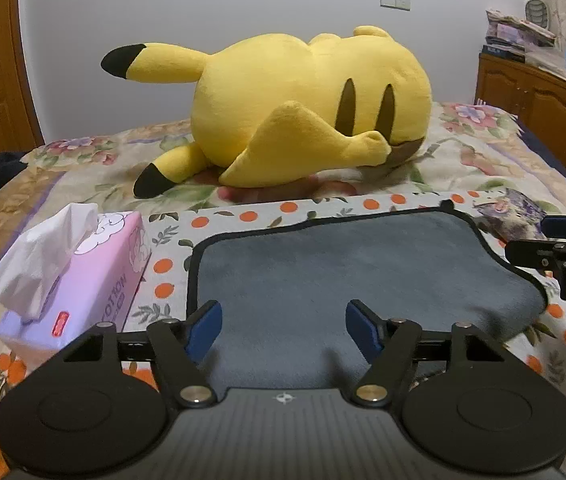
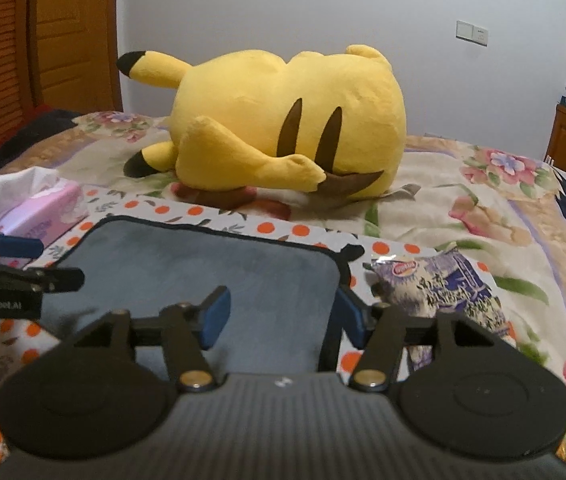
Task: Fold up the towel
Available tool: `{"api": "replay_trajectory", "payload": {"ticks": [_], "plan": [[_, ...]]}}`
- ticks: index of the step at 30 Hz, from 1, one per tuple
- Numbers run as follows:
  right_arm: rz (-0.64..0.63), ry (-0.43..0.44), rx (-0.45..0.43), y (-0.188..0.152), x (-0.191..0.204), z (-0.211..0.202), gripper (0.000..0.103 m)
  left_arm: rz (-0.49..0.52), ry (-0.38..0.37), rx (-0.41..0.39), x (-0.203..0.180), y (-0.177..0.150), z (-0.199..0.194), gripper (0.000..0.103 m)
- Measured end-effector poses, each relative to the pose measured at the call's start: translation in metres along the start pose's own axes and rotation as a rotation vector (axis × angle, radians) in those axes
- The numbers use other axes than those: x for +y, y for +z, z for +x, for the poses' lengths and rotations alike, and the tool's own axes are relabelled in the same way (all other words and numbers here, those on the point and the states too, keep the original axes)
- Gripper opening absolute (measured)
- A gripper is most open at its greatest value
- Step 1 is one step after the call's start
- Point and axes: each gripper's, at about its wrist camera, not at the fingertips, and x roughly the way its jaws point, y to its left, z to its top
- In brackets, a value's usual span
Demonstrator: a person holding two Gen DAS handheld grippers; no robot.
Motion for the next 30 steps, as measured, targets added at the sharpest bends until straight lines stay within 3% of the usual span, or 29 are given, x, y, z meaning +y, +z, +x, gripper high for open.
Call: {"api": "replay_trajectory", "payload": {"ticks": [14, 16, 20, 22, 30], "plan": [[0.043, -0.009, -0.011, -0.012, -0.001, -0.053, 0.079, 0.020, -0.006, -0.010, -0.014, -0.003, -0.053, 0.090], [0.048, -0.016, -0.012, -0.012, -0.001, -0.058, 0.087, 0.029, -0.007, -0.012, -0.016, -0.005, -0.060, 0.093], [0.049, -0.028, -0.023, -0.012, 0.001, -0.071, 0.092, 0.037, -0.013, -0.018, -0.019, -0.007, -0.073, 0.098], [0.053, -0.033, -0.026, -0.012, 0.001, -0.076, 0.103, 0.032, -0.012, -0.018, -0.020, -0.008, -0.079, 0.100], [0.060, -0.045, -0.036, -0.015, 0.004, -0.095, 0.103, 0.038, -0.005, -0.035, -0.027, -0.013, -0.107, 0.102]]}}
